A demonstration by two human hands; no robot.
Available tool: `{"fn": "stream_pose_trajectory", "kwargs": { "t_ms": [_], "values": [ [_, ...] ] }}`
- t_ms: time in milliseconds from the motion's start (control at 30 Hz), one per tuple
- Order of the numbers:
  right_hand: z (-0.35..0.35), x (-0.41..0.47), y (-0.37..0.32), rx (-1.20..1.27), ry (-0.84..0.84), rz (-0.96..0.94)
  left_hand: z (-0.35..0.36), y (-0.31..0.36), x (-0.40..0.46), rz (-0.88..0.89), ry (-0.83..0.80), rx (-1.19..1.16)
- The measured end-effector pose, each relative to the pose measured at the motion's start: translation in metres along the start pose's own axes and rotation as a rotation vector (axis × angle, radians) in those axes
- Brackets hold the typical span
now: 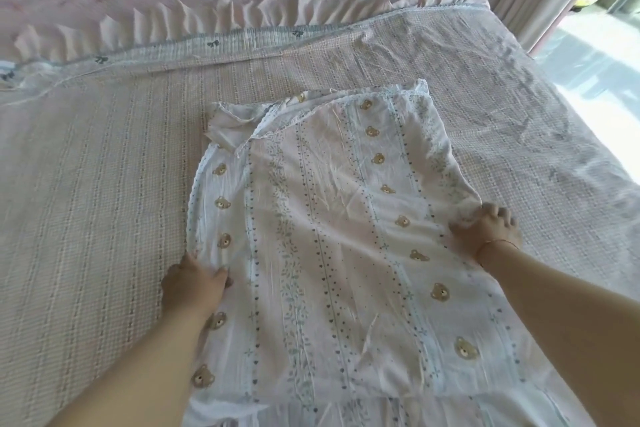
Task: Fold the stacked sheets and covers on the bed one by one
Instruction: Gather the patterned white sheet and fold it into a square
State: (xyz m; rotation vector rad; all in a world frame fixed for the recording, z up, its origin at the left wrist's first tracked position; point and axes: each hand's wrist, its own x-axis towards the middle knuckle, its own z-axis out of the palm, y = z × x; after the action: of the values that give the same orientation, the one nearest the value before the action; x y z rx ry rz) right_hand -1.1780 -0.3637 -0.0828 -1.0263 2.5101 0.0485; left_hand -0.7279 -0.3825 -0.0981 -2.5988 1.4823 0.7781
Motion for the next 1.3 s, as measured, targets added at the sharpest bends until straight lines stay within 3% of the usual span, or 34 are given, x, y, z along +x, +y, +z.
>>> {"fn": "stream_pose_trajectory", "kwargs": {
  "t_ms": [100,233,367,500,600,733,800,867,967,1033,1300],
  "values": [
    [-0.003,-0.004,0.013,0.161,-0.096,0.182,-0.005,-0.009,-0.009,-0.128,-0.106,-0.237],
    [-0.013,-0.008,0.023,0.281,-0.2,0.181,-0.012,-0.015,-0.029,-0.245,-0.307,-0.508],
    [-0.028,-0.02,0.036,0.412,-0.424,0.275,-0.025,-0.018,-0.055,-0.288,-0.563,-0.565],
    [-0.039,-0.023,0.054,0.309,-0.624,0.343,-0.034,-0.02,-0.068,-0.258,-0.52,-0.648],
    [-0.054,-0.029,0.058,0.323,-0.624,0.26,-0.047,-0.015,-0.069,-0.158,-0.449,-0.768],
    [-0.089,-0.042,0.047,0.703,-0.565,0.14,-0.081,-0.002,-0.076,-0.064,-0.525,-0.848],
    [-0.103,-0.05,0.041,0.835,-0.575,0.099,-0.094,-0.002,-0.082,-0.052,-0.603,-0.781],
    [-0.109,-0.058,0.044,0.768,-0.672,0.06,-0.102,-0.005,-0.093,-0.045,-0.687,-0.673],
    [-0.112,-0.071,0.059,0.435,-0.773,0.043,-0.114,-0.008,-0.11,-0.057,-0.685,-0.646],
    [-0.123,-0.082,0.064,0.411,-0.714,0.017,-0.125,-0.006,-0.119,-0.061,-0.617,-0.695],
    [-0.206,-0.094,0.042,1.026,-0.357,-0.126,-0.198,0.028,-0.147,0.149,-0.348,-1.036]
  ]
}}
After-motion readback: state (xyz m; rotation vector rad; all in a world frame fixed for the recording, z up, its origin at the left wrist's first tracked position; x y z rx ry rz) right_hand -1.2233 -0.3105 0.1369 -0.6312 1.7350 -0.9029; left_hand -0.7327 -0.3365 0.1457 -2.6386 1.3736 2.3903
